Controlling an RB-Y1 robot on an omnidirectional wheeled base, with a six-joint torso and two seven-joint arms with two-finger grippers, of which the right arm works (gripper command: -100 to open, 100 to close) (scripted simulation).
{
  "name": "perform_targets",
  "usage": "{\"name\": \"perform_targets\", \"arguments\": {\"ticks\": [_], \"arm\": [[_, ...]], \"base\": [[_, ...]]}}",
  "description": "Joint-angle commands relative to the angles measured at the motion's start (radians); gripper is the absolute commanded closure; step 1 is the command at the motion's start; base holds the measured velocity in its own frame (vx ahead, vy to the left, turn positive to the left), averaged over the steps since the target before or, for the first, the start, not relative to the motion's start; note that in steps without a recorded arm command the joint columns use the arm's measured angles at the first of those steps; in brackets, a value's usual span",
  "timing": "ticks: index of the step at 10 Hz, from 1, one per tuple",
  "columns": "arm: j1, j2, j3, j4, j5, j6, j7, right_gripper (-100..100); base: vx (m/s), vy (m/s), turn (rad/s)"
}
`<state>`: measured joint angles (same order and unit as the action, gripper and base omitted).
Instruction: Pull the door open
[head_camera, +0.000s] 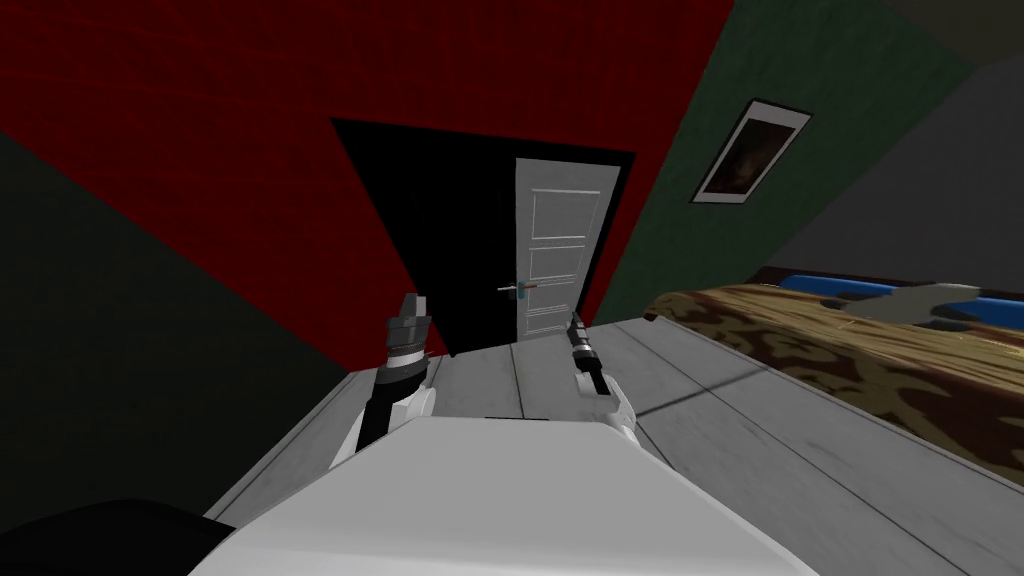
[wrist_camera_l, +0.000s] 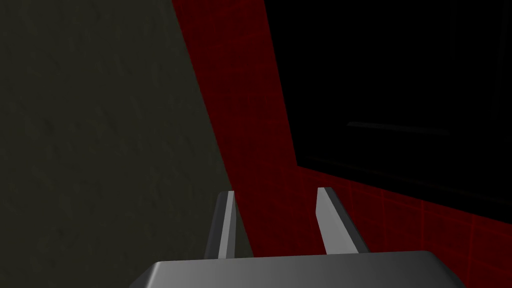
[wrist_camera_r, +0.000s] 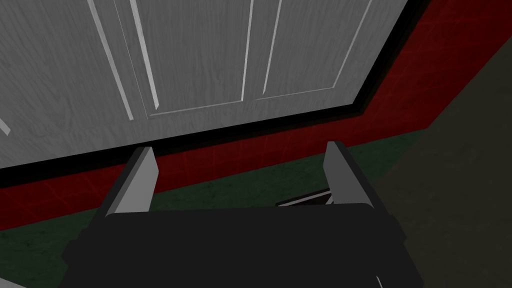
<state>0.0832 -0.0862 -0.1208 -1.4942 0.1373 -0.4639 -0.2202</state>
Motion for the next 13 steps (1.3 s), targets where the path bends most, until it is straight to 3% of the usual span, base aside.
{"name": "perform_targets", "arguments": {"ticks": [1,9,10,13], "arm": [[-0.031,-0.006,-0.009,0.048,0.015,0.003,-0.012,-100],[-0.185,-0.024,-0.054,0.282,0.088,0.009,-0.062,-100],[-0.185,-0.024,-0.054,0.282,0.088,0.009,-0.062,-100],[-0.238,-0.029,-0.07,0.365,0.113,0.011,-0.08,-100]], "base": [[0.102,-0.004,0.085],[0.104,-0.008,0.088],[0.058,0.002,0.019],[0.074,0.002,0.074]]}}
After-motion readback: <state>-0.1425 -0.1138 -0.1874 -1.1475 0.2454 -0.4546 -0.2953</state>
